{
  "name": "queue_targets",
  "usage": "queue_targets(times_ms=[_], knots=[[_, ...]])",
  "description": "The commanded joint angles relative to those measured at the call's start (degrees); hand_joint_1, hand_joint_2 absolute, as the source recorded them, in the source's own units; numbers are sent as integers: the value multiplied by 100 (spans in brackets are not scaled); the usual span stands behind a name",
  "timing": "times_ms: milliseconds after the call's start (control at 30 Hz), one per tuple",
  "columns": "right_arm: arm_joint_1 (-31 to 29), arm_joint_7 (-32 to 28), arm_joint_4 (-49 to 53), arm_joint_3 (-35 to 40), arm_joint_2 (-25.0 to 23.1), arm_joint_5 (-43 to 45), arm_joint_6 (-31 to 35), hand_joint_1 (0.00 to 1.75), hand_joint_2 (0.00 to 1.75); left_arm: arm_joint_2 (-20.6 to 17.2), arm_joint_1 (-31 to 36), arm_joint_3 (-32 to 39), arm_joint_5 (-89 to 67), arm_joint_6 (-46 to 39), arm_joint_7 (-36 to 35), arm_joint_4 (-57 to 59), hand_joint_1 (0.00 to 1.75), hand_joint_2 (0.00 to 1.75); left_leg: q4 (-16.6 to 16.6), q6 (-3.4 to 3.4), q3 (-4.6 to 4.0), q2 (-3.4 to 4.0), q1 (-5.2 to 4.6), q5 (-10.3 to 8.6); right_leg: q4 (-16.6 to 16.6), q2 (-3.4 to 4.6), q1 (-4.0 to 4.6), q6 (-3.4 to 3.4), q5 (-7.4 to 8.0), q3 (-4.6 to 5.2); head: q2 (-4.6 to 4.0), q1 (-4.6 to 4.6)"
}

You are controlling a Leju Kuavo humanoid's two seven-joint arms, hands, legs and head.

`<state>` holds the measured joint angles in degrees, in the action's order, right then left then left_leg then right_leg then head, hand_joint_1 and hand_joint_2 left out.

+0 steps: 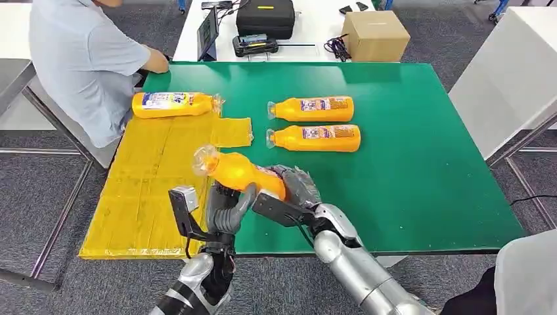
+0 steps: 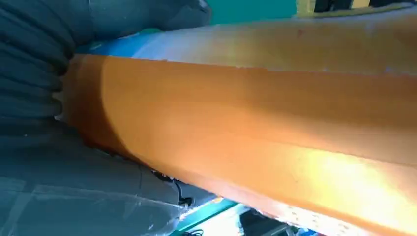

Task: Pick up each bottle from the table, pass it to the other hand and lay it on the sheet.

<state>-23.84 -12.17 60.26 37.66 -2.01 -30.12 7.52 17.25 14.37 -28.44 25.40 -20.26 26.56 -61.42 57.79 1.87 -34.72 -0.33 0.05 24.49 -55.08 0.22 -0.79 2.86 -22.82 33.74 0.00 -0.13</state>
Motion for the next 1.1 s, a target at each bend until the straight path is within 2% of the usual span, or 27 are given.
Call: queue_targets(times_ms=[33,67,200,233,300,433,567,767,800,867,900,933,967,1000,1100], knots=[[-310,-34,-419,59,-7,139,-79,147,175,-172,107,-131,-64,79,-76,0,175,175,-1,-9,22,8,2,9,-2,4,3,-11,-8,-18,0,2],[-297,-38,-414,40,5,150,-77,99,175,-170,119,-131,-94,47,-58,34,175,175,-3,-7,17,8,0,6,1,5,1,-8,-5,-13,0,0],[-283,-44,-417,0,38,168,-72,99,175,-169,118,-121,-97,48,-54,59,175,175,-1,-10,26,4,1,10,-2,0,2,-12,-10,-23,0,2],[-274,-43,-411,-17,41,178,-68,51,175,-175,117,-128,-119,34,-45,60,175,175,-2,-7,17,5,1,6,0,2,1,-9,-6,-13,0,2],[-196,-27,-406,-130,99,221,-35,0,175,-201,141,-185,-393,-251,-25,162,175,175,-2,-6,14,6,0,5,0,2,0,-8,-5,-10,0,2],[67,-89,-411,-492,223,232,163,0,175,-222,209,-348,-1487,-875,-99,584,175,175,-6,-11,34,-7,2,10,4,-12,4,-13,-13,-33,0,2],[298,-173,-279,-856,206,134,210,0,175,-206,105,-35,-2052,-735,-85,519,175,175,-13,-9,36,-15,1,5,10,-19,2,-11,-12,-35,0,2],[433,-167,-155,-975,159,34,244,0,175,-212,-50,14,-2239,-559,-255,119,175,175,-4,-6,8,-1,2,3,5,-5,3,-8,-4,-6,0,2],[510,-178,-80,-1023,172,-5,266,0,175,-278,-41,-88,-2772,-910,-196,92,175,175,-2,-10,22,-1,1,10,0,-5,2,-13,-12,-18,0,0],[577,-188,-15,-1060,188,-11,271,0,175,-325,-42,-101,-3029,-1067,-193,73,175,175,-2,-10,17,0,2,8,1,-4,4,-11,-9,-13,0,2],[678,-197,80,-1144,198,-48,278,0,175,-394,-20,-164,-3798,-1514,-249,69,175,175,-3,-12,25,2,0,11,-1,-3,2,-14,-12,-20,0,0],[731,-201,133,-1173,217,-63,270,0,175,-403,-53,-88,-3867,-1460,-280,-15,175,175,-3,-7,9,0,1,4,3,-4,2,-8,-5,-6,0,2],[782,-212,163,-1258,201,-71,237,0,175,-453,-13,-88,-4622,-1783,-435,32,175,175,-4,-11,21,-5,2,9,2,-10,4,-13,-11,-18,0,0],[839,-243,205,-1332,192,-99,207,0,175,-472,-18,185,-5810,-1974,-672,-11,175,175,-5,-12,30,-5,2,12,1,-10,4,-15,-15,-26,0,2],[925,-291,266,-1449,148,-106,164,0,175,-347,-56,572,-6277,-1905,-777,-83,175,175,-5,-7,10,1,-1,4,3,-2,0,-8,-4,-5,0,2]])
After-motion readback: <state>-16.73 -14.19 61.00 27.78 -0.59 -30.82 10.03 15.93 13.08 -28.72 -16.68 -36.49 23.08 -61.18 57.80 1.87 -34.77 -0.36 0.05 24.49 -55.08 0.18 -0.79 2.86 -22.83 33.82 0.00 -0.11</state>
